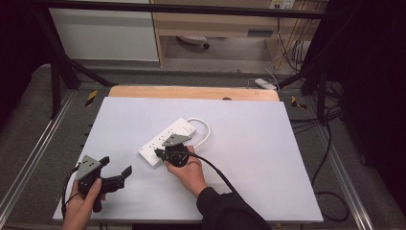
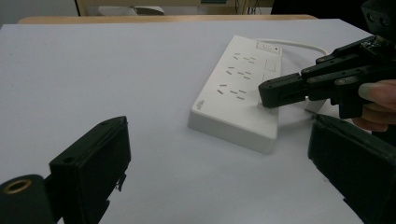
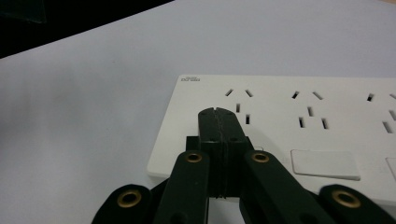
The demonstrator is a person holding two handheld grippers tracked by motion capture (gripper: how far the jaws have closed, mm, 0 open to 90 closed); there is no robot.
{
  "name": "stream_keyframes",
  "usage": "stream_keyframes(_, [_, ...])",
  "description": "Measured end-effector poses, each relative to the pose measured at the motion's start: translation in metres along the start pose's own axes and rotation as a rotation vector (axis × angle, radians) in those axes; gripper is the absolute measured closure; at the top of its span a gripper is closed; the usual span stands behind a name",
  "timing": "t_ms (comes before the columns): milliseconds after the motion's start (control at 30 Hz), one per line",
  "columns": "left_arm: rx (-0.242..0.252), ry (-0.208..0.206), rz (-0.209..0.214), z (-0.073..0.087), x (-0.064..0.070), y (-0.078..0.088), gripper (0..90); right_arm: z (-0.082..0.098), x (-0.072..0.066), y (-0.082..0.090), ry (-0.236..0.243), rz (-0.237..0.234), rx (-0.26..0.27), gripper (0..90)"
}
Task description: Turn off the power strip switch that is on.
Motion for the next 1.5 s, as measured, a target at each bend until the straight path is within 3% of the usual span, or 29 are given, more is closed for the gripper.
stream_keyframes(200, [0.002,0.000,0.001,0.000,0.000,0.000,5.9,0.001,-0.004,-0.001,-0.011,-0.010,0.003,90.0])
stream_keyframes(433, [0.002,-0.001,-0.001,0.000,-0.001,0.000,5.9,0.000,-0.003,-0.002,0.023,0.013,0.006,90.0])
stream_keyframes(900, [-0.001,0.002,-0.001,0.000,0.000,0.000,5.9,0.002,-0.001,-0.002,0.022,0.012,0.012,90.0])
stream_keyframes(1000, [-0.003,0.001,-0.001,0.001,-0.001,0.000,5.9,0.003,-0.004,-0.003,0.055,0.018,0.004,90.0])
stream_keyframes(1067, [0.000,0.002,-0.002,0.000,-0.001,0.000,5.8,0.003,-0.004,-0.003,0.042,0.018,0.001,90.0])
stream_keyframes(1233, [-0.003,0.003,-0.001,0.001,-0.002,0.000,5.8,0.001,-0.005,0.000,0.061,0.025,0.012,90.0])
stream_keyframes(1500, [-0.002,0.000,-0.006,0.000,-0.002,0.000,5.8,-0.007,-0.011,0.011,0.058,-0.006,0.040,90.0])
Point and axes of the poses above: each handheld gripper's, and its own axes: y roughly backward along the jaws, z roughly out of its underside, x roughly to its right, the point moved 10 cm from there along -y, roughly forward along the jaws, and after that the axes turned 3 degrees about -y, right-handed, at the moved point
